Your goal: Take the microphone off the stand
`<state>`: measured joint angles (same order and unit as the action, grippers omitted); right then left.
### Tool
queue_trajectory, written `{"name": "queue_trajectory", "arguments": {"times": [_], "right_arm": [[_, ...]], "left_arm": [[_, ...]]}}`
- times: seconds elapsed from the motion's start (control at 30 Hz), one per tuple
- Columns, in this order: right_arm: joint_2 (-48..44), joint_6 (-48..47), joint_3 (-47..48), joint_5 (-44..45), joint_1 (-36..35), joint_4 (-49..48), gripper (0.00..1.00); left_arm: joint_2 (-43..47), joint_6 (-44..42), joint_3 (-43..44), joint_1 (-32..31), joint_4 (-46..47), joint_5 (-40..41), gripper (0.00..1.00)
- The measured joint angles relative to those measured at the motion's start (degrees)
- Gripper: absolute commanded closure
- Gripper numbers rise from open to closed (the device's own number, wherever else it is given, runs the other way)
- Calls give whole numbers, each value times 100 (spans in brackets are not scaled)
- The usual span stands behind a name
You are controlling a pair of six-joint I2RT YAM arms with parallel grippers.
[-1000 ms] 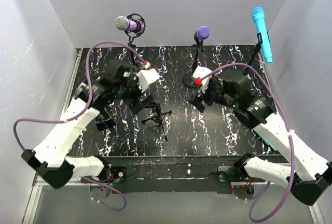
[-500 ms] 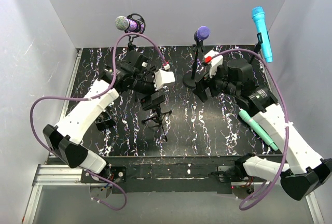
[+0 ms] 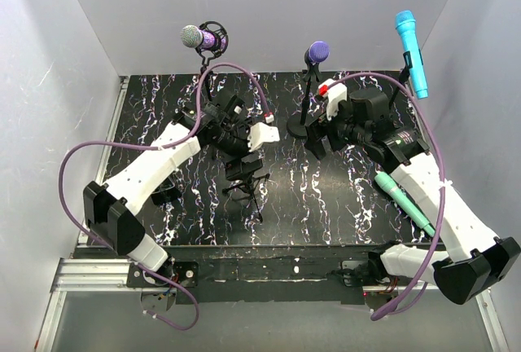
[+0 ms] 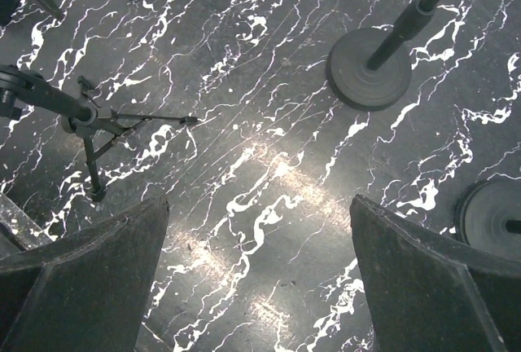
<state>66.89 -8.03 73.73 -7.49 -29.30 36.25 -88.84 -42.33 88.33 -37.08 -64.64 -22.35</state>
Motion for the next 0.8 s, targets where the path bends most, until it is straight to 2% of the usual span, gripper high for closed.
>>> {"name": "queue_trajectory", "arguments": {"times": [0.33, 0.57, 0.8], "right_arm": [[20, -2, -2, -334, 4, 2, 2], [13, -33, -39, -382, 4, -22, 2], [-74, -37, -205, -382, 4, -22, 3]], "left_arm": [[-28, 560, -321, -55, 286, 37, 32], [26, 695, -417, -59, 463, -68, 59], [20, 754, -428, -94, 455, -33, 68]]}}
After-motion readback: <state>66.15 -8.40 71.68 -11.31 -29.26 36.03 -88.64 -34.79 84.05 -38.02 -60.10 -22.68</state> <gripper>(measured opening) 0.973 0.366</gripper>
